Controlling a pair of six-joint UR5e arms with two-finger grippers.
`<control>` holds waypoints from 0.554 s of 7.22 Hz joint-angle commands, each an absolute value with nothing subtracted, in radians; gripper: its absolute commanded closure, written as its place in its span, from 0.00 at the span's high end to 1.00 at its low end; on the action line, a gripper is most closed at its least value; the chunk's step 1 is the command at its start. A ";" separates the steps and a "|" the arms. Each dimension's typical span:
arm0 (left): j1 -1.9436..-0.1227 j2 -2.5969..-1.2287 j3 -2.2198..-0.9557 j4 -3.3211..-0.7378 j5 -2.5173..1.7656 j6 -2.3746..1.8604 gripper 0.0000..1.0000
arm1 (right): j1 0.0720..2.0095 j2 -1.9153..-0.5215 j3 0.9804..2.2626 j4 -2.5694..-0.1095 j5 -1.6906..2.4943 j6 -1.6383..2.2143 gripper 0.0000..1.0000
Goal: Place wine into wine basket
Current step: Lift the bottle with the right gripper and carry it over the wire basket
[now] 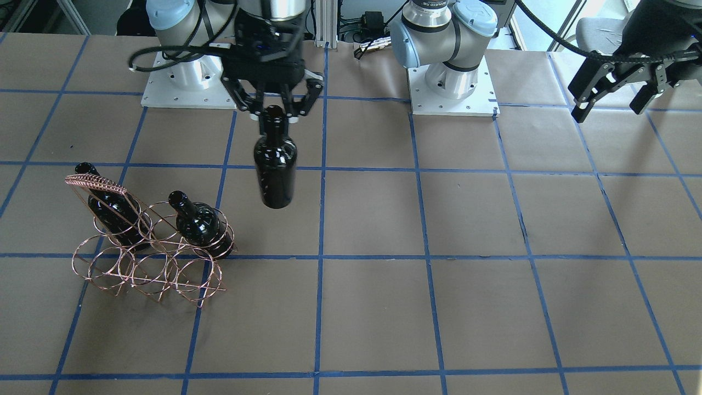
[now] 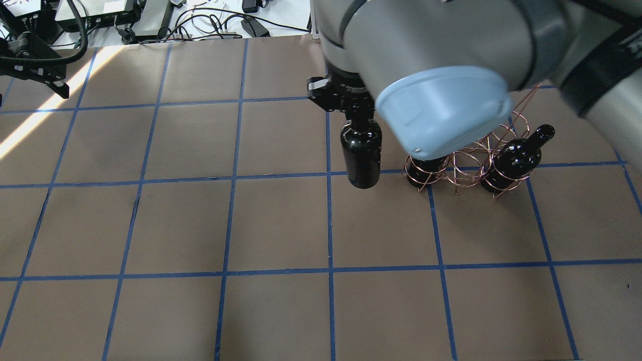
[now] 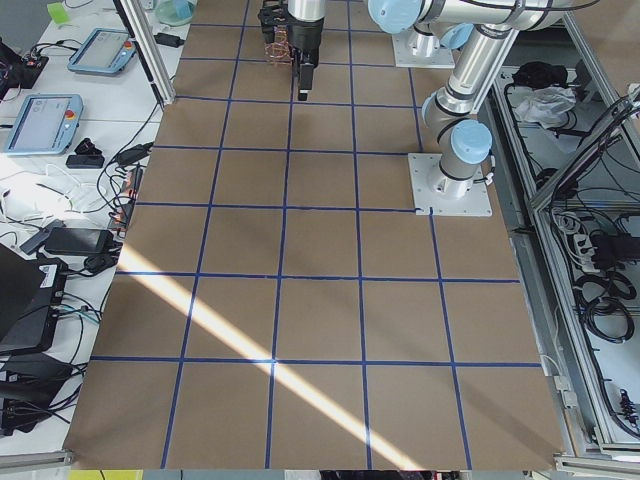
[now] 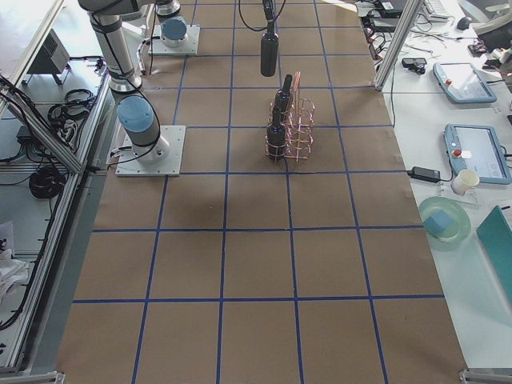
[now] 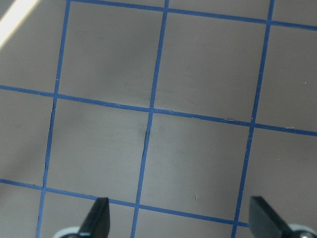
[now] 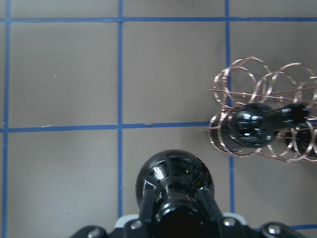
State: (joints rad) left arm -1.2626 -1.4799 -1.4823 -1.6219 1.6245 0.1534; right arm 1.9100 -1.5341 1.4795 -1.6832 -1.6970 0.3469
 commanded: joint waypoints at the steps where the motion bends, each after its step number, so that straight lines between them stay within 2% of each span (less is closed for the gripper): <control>1: -1.264 -1.479 -1.483 -1.621 1.624 0.153 1.00 | 1.699 -1.650 1.480 -1.524 -1.684 0.185 0.00; 4: -1.270 -1.479 -1.486 -1.623 1.624 0.153 1.00 | 1.588 -1.671 1.500 -1.505 -1.615 0.011 0.00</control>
State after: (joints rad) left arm -1.2656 -1.4793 -1.4843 -1.6224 1.6245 0.1534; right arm 1.6255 -1.6668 1.4869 -1.5017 -1.6364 0.0871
